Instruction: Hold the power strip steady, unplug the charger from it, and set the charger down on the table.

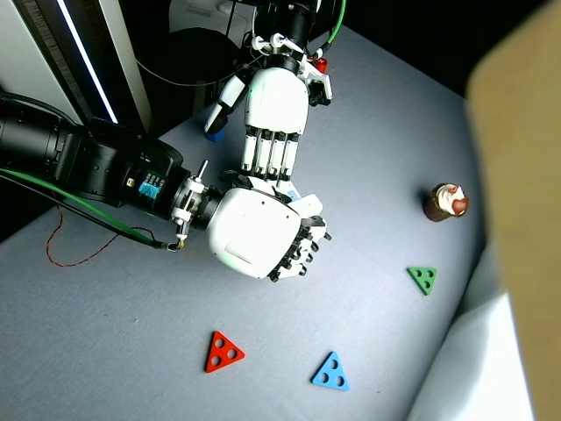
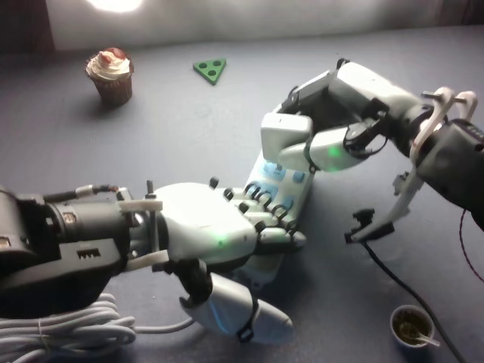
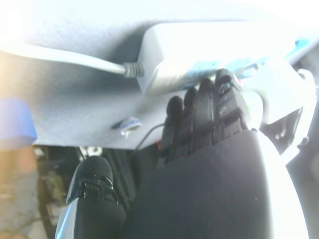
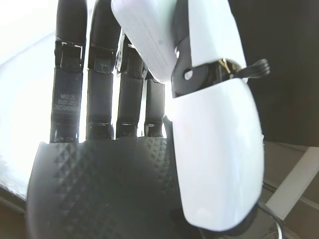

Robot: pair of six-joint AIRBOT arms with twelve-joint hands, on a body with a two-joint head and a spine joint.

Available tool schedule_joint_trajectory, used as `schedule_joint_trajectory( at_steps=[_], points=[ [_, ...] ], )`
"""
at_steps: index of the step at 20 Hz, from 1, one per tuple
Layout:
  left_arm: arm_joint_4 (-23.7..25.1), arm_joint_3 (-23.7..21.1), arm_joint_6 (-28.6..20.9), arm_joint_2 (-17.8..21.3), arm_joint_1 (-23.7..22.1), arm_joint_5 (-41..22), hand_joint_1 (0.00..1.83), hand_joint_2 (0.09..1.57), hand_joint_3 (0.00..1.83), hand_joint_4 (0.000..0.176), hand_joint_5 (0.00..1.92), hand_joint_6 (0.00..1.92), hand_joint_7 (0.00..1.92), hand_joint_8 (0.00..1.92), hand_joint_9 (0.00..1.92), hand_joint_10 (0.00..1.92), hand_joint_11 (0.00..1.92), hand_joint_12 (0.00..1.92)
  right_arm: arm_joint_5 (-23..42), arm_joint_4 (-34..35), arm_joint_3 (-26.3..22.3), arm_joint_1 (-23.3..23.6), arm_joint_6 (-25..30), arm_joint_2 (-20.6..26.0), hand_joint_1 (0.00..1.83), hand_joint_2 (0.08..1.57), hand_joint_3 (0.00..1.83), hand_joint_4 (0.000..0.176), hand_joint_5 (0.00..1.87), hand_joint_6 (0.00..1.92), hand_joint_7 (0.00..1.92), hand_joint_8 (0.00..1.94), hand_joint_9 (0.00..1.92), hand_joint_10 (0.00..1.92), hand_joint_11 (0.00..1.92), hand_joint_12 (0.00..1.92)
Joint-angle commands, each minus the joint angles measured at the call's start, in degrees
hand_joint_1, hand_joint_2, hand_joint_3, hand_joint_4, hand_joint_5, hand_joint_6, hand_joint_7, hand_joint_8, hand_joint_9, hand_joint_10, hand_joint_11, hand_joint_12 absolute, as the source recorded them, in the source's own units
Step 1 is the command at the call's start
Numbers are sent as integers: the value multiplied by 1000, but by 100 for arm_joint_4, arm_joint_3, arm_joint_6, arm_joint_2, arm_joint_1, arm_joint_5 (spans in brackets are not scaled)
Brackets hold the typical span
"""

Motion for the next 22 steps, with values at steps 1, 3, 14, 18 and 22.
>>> schedule_joint_trajectory(
  at_steps=[1, 3, 14, 18, 22],
  points=[
    [-143, -4, -23, -51, 58, 143, 0, 1151, 0, 0, 120, 6, 151, 11, 133, 9, 123, 13, 798, -241, 24, 121, 106, 117, 1394, 1046, 0, 0, 1044, 821, 1253, 371, 1049, 1036, 783, 850],
    [-424, 6, -23, -104, 122, 191, 0, 1159, 2, 0, 117, 4, 142, 5, 126, 4, 111, 7, 798, -240, 17, 122, 116, 118, 1393, 1047, 0, 0, 1039, 827, 1248, 379, 1045, 1046, 773, 853],
    [-454, 12, 50, -138, 161, 37, 0, 1155, 0, 0, 121, 5, 160, 7, 142, 7, 127, 13, 1026, -979, 29, 29, 54, 185, 1394, 1043, 1, 0, 1049, 811, 1231, 405, 1066, 1017, 790, 831],
    [-486, 16, 50, -111, 159, 11, 0, 1151, 0, 0, 109, 3, 134, 2, 122, 3, 120, 10, 835, -904, -13, 92, -299, 422, 1394, 1045, 0, 0, 1056, 798, 1225, 420, 1054, 1041, 801, 828],
    [-508, 19, 49, -110, 159, -1, 0, 1156, 1, 0, 117, 5, 151, 7, 141, 9, 134, 16, 414, -1332, -194, 259, -573, 782, 1395, 1043, 0, 0, 1059, 781, 1241, 400, 1055, 1039, 808, 826]
  ],
)
